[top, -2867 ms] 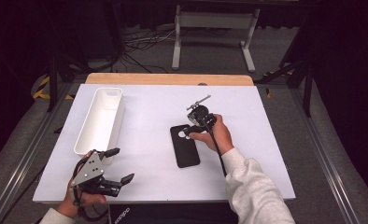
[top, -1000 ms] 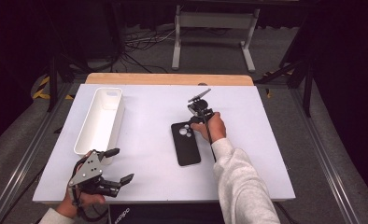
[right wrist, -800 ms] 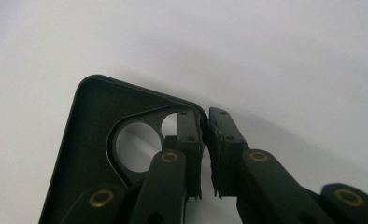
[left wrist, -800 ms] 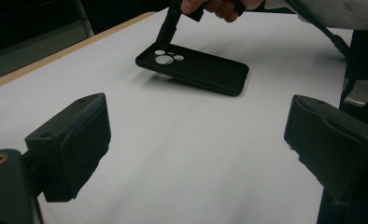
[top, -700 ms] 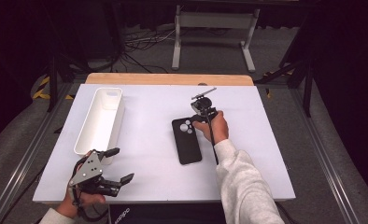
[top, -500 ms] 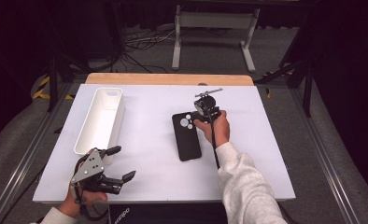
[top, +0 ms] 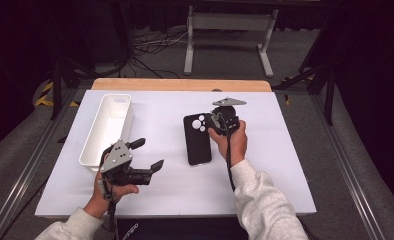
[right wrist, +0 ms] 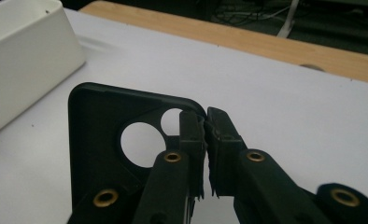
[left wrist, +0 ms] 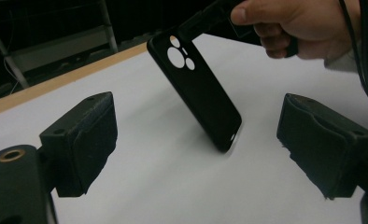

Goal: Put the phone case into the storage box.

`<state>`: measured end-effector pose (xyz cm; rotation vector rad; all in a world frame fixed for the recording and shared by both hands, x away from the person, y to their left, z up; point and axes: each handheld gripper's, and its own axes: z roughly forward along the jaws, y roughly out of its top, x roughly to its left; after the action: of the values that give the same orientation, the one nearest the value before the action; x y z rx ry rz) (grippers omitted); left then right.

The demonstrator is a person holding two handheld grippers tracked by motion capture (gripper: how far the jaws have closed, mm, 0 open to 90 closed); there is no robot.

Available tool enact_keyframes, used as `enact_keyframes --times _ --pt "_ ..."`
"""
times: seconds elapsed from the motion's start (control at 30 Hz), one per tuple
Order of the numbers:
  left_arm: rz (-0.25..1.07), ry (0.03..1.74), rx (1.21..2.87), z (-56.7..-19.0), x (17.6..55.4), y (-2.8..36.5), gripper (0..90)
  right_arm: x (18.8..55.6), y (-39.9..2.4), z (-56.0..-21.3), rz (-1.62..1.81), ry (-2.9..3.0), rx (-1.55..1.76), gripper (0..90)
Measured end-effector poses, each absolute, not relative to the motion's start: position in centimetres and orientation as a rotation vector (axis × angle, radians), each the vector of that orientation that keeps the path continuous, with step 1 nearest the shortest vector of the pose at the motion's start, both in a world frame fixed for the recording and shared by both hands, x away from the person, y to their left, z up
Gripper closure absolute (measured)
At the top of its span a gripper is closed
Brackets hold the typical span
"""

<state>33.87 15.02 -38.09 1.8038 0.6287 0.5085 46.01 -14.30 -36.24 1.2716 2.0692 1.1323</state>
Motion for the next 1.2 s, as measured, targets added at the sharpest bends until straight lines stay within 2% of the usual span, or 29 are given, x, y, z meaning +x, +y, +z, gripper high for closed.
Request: enact_keyframes --times 0.23,0.43,0.5,0.57,0.63,0.77,0.83,1.03,1.07,1.1,1.2 --pt "0.565 0.647 1.798 -36.9 36.4 11.8 17.2 44.2 -13.2 -35.5 1.175 2.005 1.179 86.2" --pt "0.54 0.711 1.782 -36.3 38.5 10.7 35.2 42.8 -12.2 -35.1 1.209 1.96 1.112 86.2" --pt "0.557 0.727 1.789 -36.2 38.8 10.6 36.4 42.6 -12.1 -35.1 1.209 1.951 1.093 86.2" --pt "0.556 0.73 1.783 -36.1 39.0 10.6 43.7 42.3 -11.9 -35.0 1.22 1.942 1.087 86.2" --pt "0.552 0.744 1.79 -36.2 39.2 10.6 45.6 42.0 -11.7 -35.0 1.227 1.946 1.072 86.2" --pt "0.552 0.761 1.798 -36.4 39.5 10.6 56.0 41.3 -11.3 -34.9 1.235 1.926 1.041 86.2" --pt "0.559 0.765 1.793 -36.3 39.5 10.8 57.4 41.1 -11.2 -34.9 1.235 1.921 1.031 86.2" --pt "0.56 0.77 1.791 -36.4 39.6 11.0 70.8 40.5 -10.9 -35.2 1.249 1.908 1.018 86.2" --pt "0.559 0.763 1.79 -36.4 39.7 11.0 70.8 40.4 -10.9 -35.2 1.251 1.905 1.011 86.2" --pt "0.557 0.761 1.789 -36.4 39.6 11.0 76.6 40.1 -10.7 -35.3 1.24 1.894 0.992 86.2" --pt "0.567 0.758 1.786 -36.3 39.6 11.1 78.5 39.9 -10.7 -35.3 1.248 1.886 0.987 86.1"
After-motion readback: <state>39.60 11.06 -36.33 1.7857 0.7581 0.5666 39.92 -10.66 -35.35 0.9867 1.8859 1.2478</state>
